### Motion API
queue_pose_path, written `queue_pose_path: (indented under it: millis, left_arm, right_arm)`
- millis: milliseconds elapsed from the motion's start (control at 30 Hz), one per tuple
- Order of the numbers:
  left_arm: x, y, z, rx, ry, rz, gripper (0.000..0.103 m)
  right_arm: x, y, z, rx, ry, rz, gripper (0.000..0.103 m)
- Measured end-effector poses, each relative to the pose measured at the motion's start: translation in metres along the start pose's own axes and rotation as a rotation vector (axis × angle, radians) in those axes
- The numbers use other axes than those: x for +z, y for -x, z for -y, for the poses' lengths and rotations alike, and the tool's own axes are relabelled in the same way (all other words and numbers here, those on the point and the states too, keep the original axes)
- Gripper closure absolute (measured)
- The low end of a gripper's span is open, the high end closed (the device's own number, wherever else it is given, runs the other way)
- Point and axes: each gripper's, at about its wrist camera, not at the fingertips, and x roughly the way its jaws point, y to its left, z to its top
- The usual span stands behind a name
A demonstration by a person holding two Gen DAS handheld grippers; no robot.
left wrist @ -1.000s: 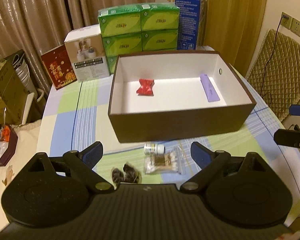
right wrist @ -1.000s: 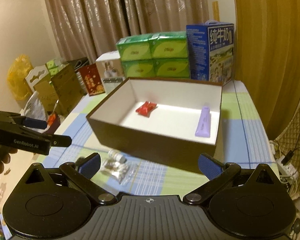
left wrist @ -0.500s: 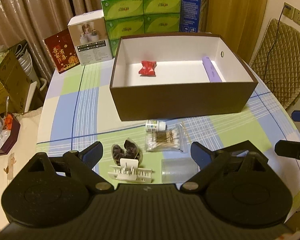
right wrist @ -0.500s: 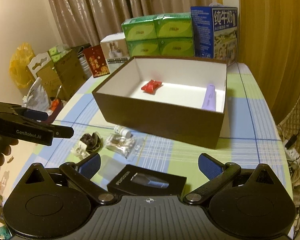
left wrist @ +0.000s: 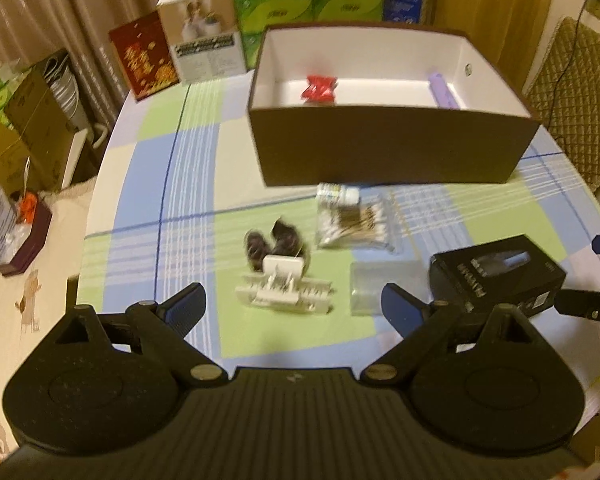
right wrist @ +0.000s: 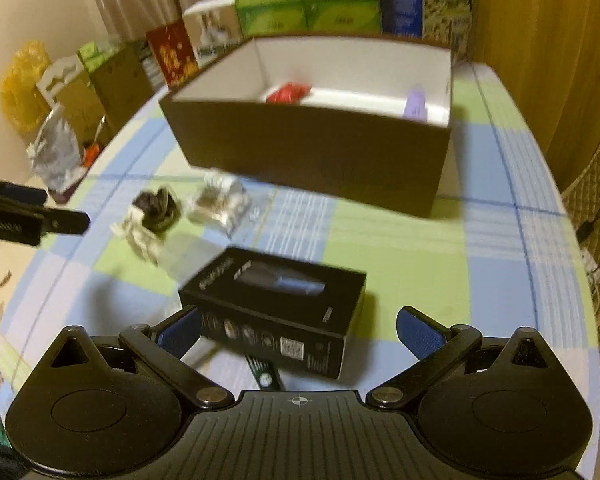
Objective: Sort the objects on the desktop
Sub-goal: 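Grasp the black FLYCO shaver box with the right tool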
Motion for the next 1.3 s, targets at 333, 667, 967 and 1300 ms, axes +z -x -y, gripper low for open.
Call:
queue_pose_path:
  millis: [333, 667, 967, 1300]
  left_arm:
    - [-0.010, -0.005, -0.017, 0.026, 0.041, -0.032, 0.011]
    - [-0.026, -0.013, -0.048, 0.082, 0.121, -0.077, 0.011]
    - [-0.045, -0.016, -0.067, 0.120, 0.175, -0.131, 0.011]
    - [-0.047, -0.030, -0.032, -0.013, 0.073, -0.125, 0.011]
  right_arm:
    - [0.003, -0.025, -0.004, 0.032, 0.201, -0.040, 0.002]
    - [0.011, -0.055, 0.009, 0.189, 0.527, -0.151, 0.002]
    - [0.038, -0.104, 0.018, 0.382, 0.555, -0.268, 0.003]
    - [0.030, -0.094, 0.042, 0.201, 0.447, -0.244, 0.025]
